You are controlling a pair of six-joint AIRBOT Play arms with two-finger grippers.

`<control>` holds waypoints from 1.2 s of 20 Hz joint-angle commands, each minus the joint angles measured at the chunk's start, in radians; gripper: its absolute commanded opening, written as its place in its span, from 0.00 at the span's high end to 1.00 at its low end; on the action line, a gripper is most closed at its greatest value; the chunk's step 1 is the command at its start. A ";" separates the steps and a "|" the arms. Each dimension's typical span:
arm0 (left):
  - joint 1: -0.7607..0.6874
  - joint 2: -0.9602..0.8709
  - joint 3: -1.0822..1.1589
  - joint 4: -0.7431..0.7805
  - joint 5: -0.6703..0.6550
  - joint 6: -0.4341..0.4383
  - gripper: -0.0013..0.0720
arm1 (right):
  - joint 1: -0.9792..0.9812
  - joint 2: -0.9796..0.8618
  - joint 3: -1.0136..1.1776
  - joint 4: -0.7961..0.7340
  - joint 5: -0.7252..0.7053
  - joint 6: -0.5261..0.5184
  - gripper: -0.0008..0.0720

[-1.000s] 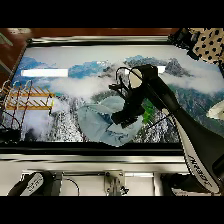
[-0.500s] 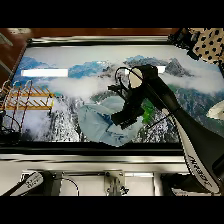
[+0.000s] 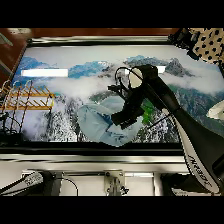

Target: Fold the shirts.

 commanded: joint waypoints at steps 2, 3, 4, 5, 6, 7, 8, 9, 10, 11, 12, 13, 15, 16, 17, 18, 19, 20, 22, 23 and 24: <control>0.002 -0.016 0.000 -0.032 0.099 0.003 0.48 | -0.001 0.000 0.000 0.000 0.000 0.006 0.89; 0.002 -0.023 0.000 -0.037 0.102 0.004 0.54 | -0.001 0.000 0.000 0.000 0.001 0.006 0.89; 0.002 -0.030 0.000 -0.037 0.102 0.003 0.56 | -0.001 0.000 0.000 0.000 0.001 0.006 0.89; 0.002 -0.037 0.000 -0.038 0.106 0.003 0.64 | -0.001 0.000 0.000 0.000 0.003 0.006 0.89; 0.002 -0.045 0.000 -0.039 0.107 0.003 0.65 | -0.001 0.000 0.000 0.000 0.008 0.006 0.89; 0.002 -0.053 0.000 -0.043 0.106 0.006 0.74 | -0.001 0.000 0.000 0.000 0.012 0.006 0.89; 0.002 -0.058 0.000 -0.058 0.106 0.024 0.79 | -0.001 0.000 0.000 0.000 0.016 0.006 0.89; 0.002 -0.061 0.000 -0.065 0.105 0.032 0.90 | -0.001 0.000 0.000 0.000 0.019 0.006 0.89; 0.002 -0.060 0.001 -0.066 0.104 0.032 0.90 | -0.001 0.000 0.000 0.000 0.019 0.006 0.89; 0.002 -0.058 0.002 -0.065 0.098 0.033 0.90 | -0.001 0.000 0.000 -0.001 0.018 0.006 0.89; 0.002 -0.054 0.007 -0.064 0.087 0.033 0.90 | -0.001 0.000 0.000 -0.005 0.016 0.006 0.89; 0.001 -0.045 0.008 -0.065 0.083 0.033 0.90 | -0.001 0.000 0.000 -0.008 0.015 0.005 0.89; 0.001 -0.009 0.008 -0.066 0.079 0.032 0.90 | -0.001 0.000 0.000 -0.007 0.012 0.002 0.89; 0.001 0.017 0.008 -0.065 0.077 0.032 0.90 | -0.001 0.000 0.000 -0.007 0.010 -0.001 0.89; 0.000 0.045 0.008 -0.066 0.068 0.032 0.90 | -0.001 0.000 0.000 -0.008 0.007 -0.003 0.89; -0.001 0.074 0.008 -0.065 0.050 0.033 0.90 | -0.001 0.000 0.000 -0.008 0.006 -0.006 0.89; -0.006 0.104 0.008 -0.064 0.033 0.038 0.90 | -0.002 0.000 0.000 -0.008 0.006 -0.005 0.89; -0.009 0.139 0.008 -0.065 0.024 0.047 0.90 | -0.002 0.000 0.000 -0.008 0.007 -0.006 0.89; -0.013 0.208 0.008 -0.065 0.018 0.047 0.90 | -0.002 0.000 0.000 -0.007 0.007 -0.005 0.89; -0.013 0.240 0.008 -0.065 0.009 0.047 0.90 | -0.002 0.000 0.000 -0.007 0.008 -0.005 0.89; -0.013 0.273 0.008 -0.066 -0.003 0.047 0.90 | -0.002 0.000 0.000 -0.007 0.009 -0.005 0.89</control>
